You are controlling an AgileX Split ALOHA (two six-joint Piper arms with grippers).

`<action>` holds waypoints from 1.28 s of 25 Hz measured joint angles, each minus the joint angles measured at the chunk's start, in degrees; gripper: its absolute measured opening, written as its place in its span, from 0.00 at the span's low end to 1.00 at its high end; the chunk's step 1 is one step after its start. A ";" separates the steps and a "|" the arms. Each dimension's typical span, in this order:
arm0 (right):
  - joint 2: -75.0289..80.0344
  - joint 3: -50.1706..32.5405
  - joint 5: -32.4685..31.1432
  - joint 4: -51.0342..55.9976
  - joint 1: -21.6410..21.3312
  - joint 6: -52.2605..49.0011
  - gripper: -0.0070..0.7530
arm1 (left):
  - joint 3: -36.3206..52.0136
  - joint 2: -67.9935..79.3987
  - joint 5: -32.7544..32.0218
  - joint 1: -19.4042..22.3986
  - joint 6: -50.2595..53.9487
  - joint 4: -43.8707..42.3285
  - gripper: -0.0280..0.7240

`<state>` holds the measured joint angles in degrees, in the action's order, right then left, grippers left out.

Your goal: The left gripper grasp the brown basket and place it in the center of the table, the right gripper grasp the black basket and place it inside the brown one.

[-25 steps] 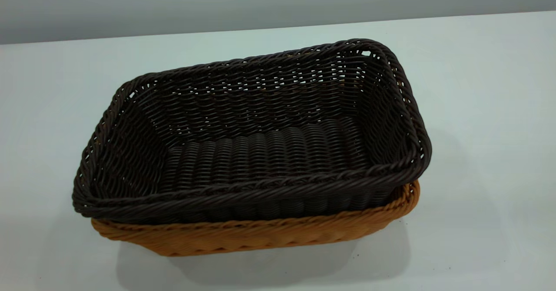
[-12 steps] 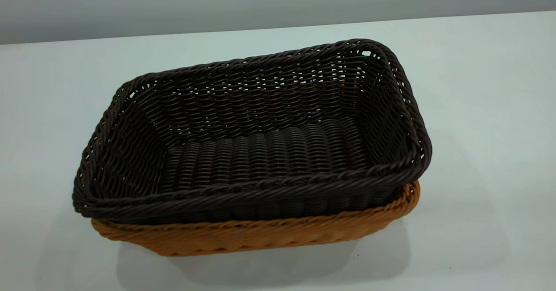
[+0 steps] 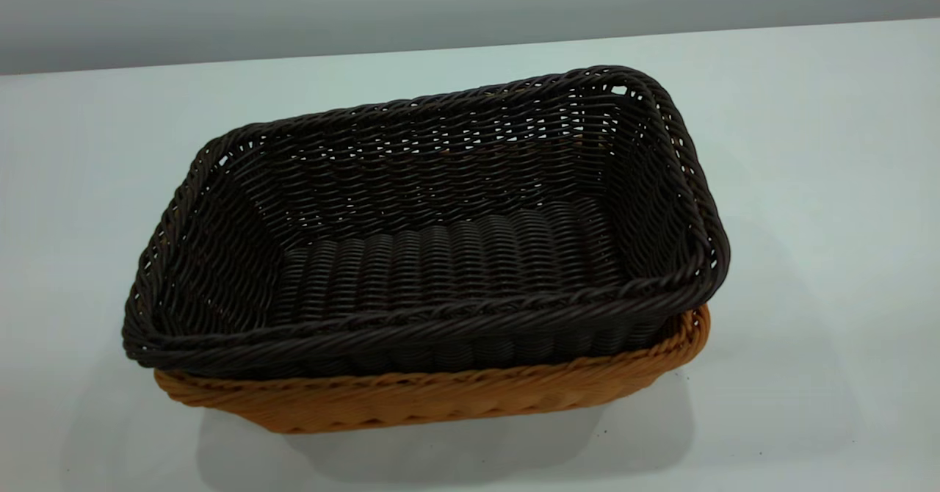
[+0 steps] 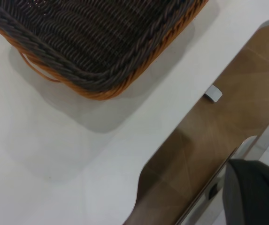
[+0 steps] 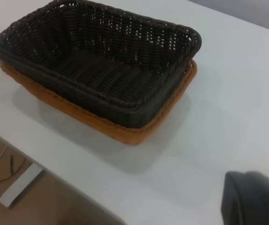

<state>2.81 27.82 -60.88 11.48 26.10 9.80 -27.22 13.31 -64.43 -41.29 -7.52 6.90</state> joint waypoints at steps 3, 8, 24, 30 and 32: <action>0.00 0.00 0.00 0.17 -4.14 0.00 0.01 | 0.00 -0.40 0.00 0.00 0.00 0.00 0.04; 0.00 0.00 0.00 0.17 -15.65 0.05 0.01 | 0.00 -0.55 -0.14 3.41 0.00 0.26 0.04; 0.00 0.00 0.00 0.17 -38.81 0.14 0.01 | 0.00 -0.55 -0.09 35.90 0.00 0.20 0.04; -1.95 0.00 0.00 0.17 -38.81 0.14 0.01 | 0.00 -1.22 -0.09 44.57 0.00 0.20 0.04; -2.93 0.00 0.00 0.17 -38.81 0.09 0.01 | 0.00 -2.76 -0.13 44.76 0.00 0.14 0.04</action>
<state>-0.12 27.82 -60.88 11.66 -12.71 9.89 -27.22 10.55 -64.56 3.48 -7.52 7.05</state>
